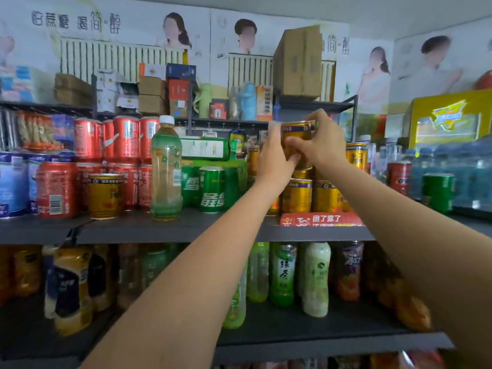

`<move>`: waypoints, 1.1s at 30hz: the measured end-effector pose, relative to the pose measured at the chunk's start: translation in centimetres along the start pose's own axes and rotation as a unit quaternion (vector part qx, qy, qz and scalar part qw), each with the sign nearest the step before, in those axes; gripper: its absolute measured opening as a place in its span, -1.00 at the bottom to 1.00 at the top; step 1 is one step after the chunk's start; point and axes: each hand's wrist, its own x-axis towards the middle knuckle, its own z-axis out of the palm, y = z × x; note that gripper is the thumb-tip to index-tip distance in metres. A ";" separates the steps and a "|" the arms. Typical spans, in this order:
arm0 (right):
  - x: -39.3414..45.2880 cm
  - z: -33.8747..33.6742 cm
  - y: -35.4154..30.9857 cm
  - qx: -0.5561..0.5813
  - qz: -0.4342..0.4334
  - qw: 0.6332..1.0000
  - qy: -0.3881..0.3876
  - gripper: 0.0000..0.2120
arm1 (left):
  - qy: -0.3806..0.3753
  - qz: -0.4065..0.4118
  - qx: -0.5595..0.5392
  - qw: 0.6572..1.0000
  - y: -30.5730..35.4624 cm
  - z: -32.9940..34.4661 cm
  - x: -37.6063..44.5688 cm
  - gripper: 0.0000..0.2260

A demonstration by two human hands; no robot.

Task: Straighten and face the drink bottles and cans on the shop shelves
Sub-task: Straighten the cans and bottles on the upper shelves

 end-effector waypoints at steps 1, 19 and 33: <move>0.2 -0.4 0.5 -0.013 0.004 1.000 -0.006 -0.56 | -0.011 -0.013 0.001 1.000 0.1 0.6 0.1 -0.40; 2.3 2.0 3.4 -0.194 -0.061 0.976 -0.071 -0.55 | -0.059 -0.087 0.127 0.986 -2.2 5.3 2.1 -0.17; 3.5 1.3 3.8 -0.265 -0.143 0.944 -0.136 -0.53 | -0.050 -0.059 0.167 0.983 -4.0 4.8 1.8 -0.25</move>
